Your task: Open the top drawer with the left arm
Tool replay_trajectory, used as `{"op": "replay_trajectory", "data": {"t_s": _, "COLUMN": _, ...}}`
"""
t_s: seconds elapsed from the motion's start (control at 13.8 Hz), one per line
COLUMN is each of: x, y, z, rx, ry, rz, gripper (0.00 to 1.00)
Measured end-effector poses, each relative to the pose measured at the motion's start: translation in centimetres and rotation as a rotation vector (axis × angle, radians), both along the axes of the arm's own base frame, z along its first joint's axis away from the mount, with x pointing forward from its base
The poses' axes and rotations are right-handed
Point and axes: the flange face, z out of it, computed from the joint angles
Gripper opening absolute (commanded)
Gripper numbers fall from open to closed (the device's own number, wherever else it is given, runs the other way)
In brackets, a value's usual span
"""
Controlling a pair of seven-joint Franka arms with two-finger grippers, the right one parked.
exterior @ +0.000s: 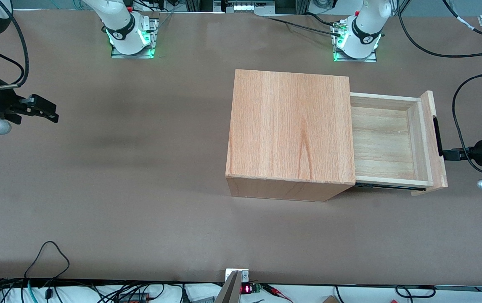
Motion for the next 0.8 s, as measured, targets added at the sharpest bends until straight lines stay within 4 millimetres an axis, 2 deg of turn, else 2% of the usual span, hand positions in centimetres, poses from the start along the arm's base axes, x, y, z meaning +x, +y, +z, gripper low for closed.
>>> {"op": "replay_trajectory", "data": {"t_s": 0.36, "x": 0.3, "y": 0.0, "z": 0.4, "rx": -0.001, "ry": -0.018, "rz": -0.014, "gripper": 1.0}}
{"op": "replay_trajectory", "data": {"t_s": 0.58, "x": 1.0, "y": 0.0, "z": 2.4, "rx": 0.011, "ry": -0.056, "rz": -0.02, "gripper": 1.0}}
{"op": "replay_trajectory", "data": {"t_s": 0.8, "x": 1.2, "y": 0.0, "z": 3.2, "rx": 0.011, "ry": -0.061, "rz": -0.024, "gripper": 1.0}}
